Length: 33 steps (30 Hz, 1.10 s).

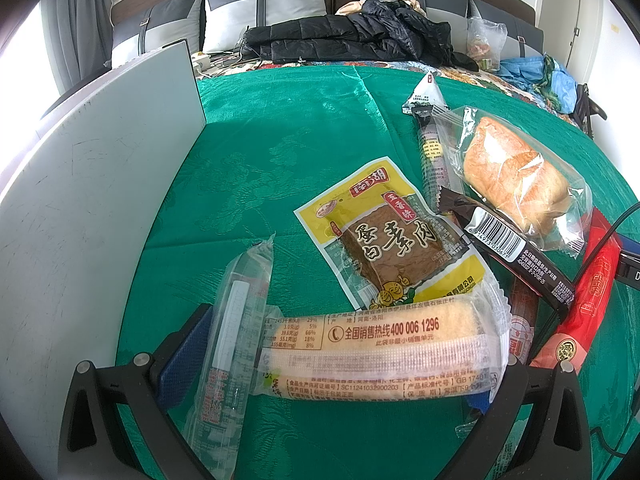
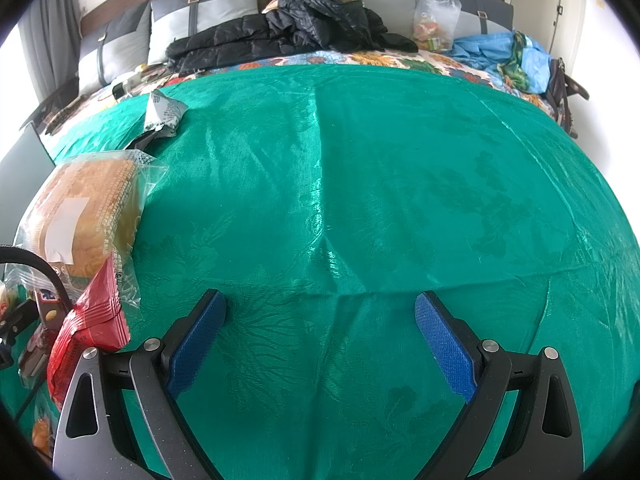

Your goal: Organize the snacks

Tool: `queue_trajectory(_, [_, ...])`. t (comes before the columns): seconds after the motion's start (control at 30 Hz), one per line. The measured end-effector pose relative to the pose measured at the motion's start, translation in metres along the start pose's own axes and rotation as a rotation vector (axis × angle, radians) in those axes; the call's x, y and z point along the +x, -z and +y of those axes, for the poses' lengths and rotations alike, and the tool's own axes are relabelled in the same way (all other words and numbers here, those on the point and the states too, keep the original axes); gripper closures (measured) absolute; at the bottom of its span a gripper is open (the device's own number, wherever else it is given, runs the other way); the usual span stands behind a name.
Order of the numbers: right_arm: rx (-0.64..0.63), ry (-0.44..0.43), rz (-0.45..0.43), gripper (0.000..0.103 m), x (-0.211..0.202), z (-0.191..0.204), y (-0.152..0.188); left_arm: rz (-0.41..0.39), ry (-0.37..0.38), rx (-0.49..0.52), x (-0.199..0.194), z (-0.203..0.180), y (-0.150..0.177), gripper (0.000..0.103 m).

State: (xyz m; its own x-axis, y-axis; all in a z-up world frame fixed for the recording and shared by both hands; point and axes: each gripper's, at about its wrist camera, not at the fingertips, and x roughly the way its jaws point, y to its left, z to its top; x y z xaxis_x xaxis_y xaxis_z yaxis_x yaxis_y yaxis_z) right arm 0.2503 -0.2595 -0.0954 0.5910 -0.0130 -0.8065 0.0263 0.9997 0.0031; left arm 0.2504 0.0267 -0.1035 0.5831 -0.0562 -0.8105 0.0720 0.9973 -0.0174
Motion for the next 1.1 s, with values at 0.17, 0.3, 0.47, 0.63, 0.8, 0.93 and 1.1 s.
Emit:
queue_trajectory(0.17, [0.000,0.000,0.000,0.005,-0.0008,-0.0010,0.0004,0.000,0.000,0.000,0.0000,0.0000,0.0000,0.000])
queue_trajectory(0.3, [0.000,0.000,0.000,0.005,-0.0001,-0.0002,0.0001,0.000,0.000,0.000,0.0000,0.0000,0.0000,0.000])
queue_trajectory(0.47, [0.000,0.000,0.000,0.005,-0.0004,-0.0005,0.0003,0.000,0.000,0.000,-0.0001,0.0000,0.0000,0.000])
queue_trajectory(0.63, [0.000,0.001,0.000,0.005,-0.0015,-0.0020,0.0009,0.000,0.000,0.000,-0.0001,-0.0001,0.0000,0.000])
queue_trajectory(0.8, [0.000,0.001,0.000,0.005,-0.0002,-0.0003,0.0003,0.000,0.000,0.000,-0.0001,-0.0001,0.0000,0.000])
queue_trajectory(0.93, [0.000,0.000,0.000,0.005,-0.0002,-0.0003,0.0002,0.000,0.000,0.000,-0.0001,-0.0001,0.0000,0.000])
queue_trajectory(1.1, [0.000,0.000,0.000,0.005,0.0007,0.0009,-0.0002,0.000,0.000,0.000,-0.0001,0.0001,0.0001,0.000])
